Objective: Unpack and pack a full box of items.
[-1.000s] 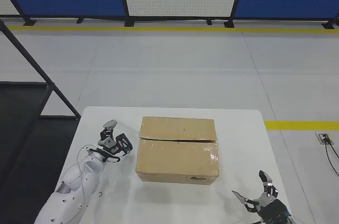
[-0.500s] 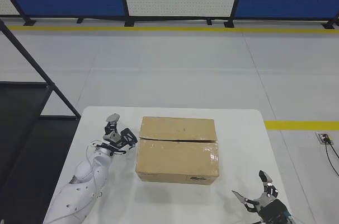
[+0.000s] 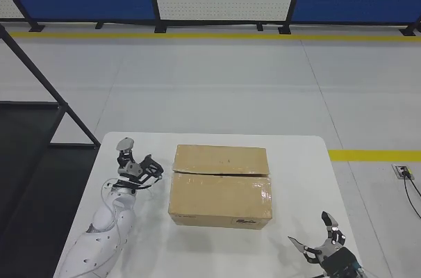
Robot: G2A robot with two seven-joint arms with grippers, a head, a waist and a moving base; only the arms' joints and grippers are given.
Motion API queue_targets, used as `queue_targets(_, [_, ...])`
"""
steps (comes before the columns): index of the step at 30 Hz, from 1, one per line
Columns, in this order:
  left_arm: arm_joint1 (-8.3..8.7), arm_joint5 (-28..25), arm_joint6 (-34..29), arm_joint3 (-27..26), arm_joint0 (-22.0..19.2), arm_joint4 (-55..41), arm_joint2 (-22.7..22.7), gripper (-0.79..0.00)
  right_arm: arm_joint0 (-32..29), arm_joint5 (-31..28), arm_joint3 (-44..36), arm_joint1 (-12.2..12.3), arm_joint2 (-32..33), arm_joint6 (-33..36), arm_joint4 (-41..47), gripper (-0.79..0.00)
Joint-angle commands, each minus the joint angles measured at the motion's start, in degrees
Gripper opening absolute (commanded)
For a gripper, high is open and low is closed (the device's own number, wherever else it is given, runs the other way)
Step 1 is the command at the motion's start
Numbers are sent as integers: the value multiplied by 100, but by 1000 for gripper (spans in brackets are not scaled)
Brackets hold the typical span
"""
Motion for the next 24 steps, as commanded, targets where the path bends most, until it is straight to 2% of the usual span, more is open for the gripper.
queue_targets(1, [15, 113, -129, -219, 187, 66, -106, 0, 0, 0, 0, 0, 0, 0, 0, 0])
queue_targets(16, [85, 534, -993, -1707, 1476, 426, -939, 0, 0, 0, 0, 0, 0, 0, 0, 0])
queue_targets(24, [45, 695, -1426, -2081, 1843, 585, -1209, 0, 0, 0, 0, 0, 0, 0, 0, 0])
